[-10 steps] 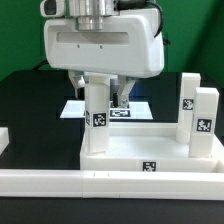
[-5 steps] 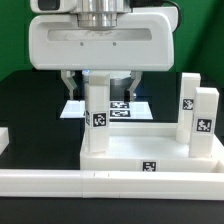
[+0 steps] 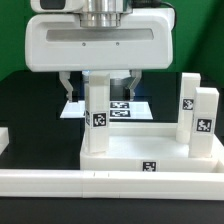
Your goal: Assemble desk
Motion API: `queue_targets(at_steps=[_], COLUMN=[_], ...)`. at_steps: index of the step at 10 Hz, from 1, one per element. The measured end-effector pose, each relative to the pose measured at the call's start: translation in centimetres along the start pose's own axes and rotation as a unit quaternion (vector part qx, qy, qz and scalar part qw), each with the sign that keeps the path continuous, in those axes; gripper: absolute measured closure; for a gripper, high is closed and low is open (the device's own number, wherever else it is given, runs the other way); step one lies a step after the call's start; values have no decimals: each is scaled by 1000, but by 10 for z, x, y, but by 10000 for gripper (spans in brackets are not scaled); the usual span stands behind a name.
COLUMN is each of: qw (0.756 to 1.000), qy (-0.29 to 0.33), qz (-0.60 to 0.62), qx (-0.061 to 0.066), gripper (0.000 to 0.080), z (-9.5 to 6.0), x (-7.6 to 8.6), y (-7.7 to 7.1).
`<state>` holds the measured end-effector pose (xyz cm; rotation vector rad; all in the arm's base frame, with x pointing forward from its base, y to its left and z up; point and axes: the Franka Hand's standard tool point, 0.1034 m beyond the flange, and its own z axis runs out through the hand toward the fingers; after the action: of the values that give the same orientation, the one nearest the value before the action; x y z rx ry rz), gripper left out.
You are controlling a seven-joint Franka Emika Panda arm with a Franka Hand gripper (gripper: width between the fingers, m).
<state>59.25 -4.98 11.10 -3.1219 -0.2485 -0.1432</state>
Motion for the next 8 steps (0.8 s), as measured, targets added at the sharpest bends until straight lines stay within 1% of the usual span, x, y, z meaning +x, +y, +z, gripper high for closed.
queue_targets(at_steps=[2, 3, 4, 5, 6, 8], qw=[999, 999, 999, 999, 999, 999], qy=[0, 0, 0, 0, 0, 0], qz=[-41, -45, -44, -44, -44, -44], qx=[0, 0, 0, 0, 0, 0], gripper=[151, 268, 268, 402, 511, 511], z=[0, 0, 0, 0, 0, 0], x=[0, -1, -1, -1, -1, -1], y=[2, 2, 2, 2, 2, 2])
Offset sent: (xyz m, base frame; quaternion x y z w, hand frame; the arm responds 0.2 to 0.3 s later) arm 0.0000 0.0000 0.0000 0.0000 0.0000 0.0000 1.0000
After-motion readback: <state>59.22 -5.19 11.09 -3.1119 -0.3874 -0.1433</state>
